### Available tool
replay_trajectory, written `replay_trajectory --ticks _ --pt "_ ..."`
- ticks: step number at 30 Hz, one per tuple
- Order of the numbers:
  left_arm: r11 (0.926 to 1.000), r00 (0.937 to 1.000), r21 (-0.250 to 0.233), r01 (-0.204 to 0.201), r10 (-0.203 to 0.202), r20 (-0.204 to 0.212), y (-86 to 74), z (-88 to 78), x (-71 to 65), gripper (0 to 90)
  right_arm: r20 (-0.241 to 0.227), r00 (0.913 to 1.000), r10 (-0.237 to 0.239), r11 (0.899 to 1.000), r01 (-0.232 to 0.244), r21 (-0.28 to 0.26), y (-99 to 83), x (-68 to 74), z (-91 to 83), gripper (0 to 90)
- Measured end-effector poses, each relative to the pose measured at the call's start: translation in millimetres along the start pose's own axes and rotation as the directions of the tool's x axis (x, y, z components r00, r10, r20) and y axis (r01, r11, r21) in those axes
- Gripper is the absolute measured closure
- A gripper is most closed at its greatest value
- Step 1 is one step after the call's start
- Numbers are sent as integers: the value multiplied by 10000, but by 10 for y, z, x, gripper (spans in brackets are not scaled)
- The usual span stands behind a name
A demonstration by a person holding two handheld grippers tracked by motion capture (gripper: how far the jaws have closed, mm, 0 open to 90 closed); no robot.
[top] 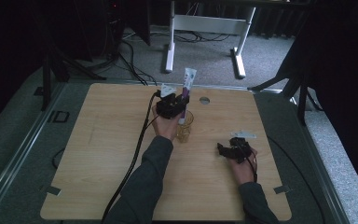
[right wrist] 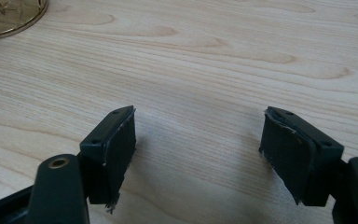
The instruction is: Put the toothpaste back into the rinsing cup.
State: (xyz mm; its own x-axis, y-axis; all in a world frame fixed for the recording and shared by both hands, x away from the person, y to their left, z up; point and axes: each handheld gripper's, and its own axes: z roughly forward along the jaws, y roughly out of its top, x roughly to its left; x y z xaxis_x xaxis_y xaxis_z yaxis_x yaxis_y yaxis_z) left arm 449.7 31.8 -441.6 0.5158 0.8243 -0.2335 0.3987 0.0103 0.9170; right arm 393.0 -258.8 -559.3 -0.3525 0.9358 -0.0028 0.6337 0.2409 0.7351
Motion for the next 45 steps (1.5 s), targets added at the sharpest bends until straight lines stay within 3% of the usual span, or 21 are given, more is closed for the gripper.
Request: replay_trajectory --ticks 7,11,14,19,23,25,28,33,39,42,44,45 --pt "9999 10000 151 -8 9 -86 -31 36 17 717 0 10000 10 10000 -10 6 0 0 0 264" --pt "9986 9996 474 -235 242 -145 -65 65 0 696 1 10000 5 10000 -5 3 0 0 0 264" --pt "9954 9980 781 -562 584 -253 -111 82 -24 695 0 10000 0 10000 0 3 0 0 0 264" --pt "9923 9977 1101 -561 600 -320 -213 73 -34 695 0 10000 -2 10000 2 4 0 0 0 264" --pt "9835 9931 1518 -983 1067 -485 -303 55 -67 681 -10 10000 19 10000 -19 4 0 2 0 264" --pt "9810 9887 1463 -1275 1375 -601 -346 36 -95 648 -9 10000 10 10000 -10 6 0 1 0 264" --pt "9835 9863 1050 -1474 1540 -583 -347 -42 -127 599 -5 10000 0 10000 0 3 0 2 0 263" --pt "9789 9806 1121 -1709 1800 -770 -365 -114 -120 551 -6 10000 -20 10000 20 -2 -1 1 1 263" --pt "9913 9915 703 -1117 1158 -584 -398 -312 -52 524 -6 10000 -39 10000 39 -7 -1 -1 1 263" --pt "9914 9917 881 -969 1037 -758 -442 -445 21 480 -10 10000 -34 10000 34 -3 -1 0 0 263" --pt "9914 9917 881 -969 1037 -758 -442 -445 21 462 -11 10000 -35 10000 35 -4 -1 -1 0 263" --pt "9907 9899 1016 -910 1011 -995 -493 -544 111 462 -11 10000 -35 10000 35 -4 -1 -1 0 263"
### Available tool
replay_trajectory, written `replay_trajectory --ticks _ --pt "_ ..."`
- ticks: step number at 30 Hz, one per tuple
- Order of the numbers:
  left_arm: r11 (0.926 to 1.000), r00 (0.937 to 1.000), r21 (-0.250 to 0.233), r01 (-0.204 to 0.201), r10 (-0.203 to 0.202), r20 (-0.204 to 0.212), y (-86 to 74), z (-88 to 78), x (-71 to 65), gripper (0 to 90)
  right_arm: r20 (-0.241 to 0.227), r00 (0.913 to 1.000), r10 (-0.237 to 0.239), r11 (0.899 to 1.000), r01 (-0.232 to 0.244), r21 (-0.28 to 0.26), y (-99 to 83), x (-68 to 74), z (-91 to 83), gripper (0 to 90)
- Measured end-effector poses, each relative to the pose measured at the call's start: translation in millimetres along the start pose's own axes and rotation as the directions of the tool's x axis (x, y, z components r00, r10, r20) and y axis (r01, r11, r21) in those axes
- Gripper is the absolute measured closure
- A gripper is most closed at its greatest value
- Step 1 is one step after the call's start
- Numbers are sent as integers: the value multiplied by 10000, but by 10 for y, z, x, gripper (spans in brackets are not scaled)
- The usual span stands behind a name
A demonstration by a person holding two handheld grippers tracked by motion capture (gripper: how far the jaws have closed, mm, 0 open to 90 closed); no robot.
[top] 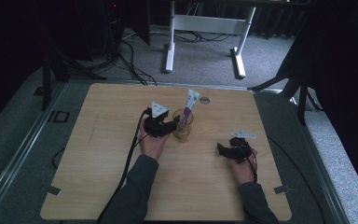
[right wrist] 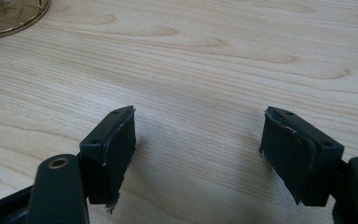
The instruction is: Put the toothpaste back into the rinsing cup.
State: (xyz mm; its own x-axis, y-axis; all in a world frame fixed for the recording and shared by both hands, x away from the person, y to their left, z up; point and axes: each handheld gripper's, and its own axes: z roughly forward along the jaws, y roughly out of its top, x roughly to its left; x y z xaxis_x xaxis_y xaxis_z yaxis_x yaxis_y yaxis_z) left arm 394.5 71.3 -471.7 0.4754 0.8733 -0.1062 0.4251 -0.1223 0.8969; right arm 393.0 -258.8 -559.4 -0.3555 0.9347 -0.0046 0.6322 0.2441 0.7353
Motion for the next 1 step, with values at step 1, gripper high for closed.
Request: replay_trajectory --ticks 1 --pt "9999 9998 79 77 -75 -191 -41 -40 62 425 2 10000 -1 10000 1 -7 0 0 0 263"
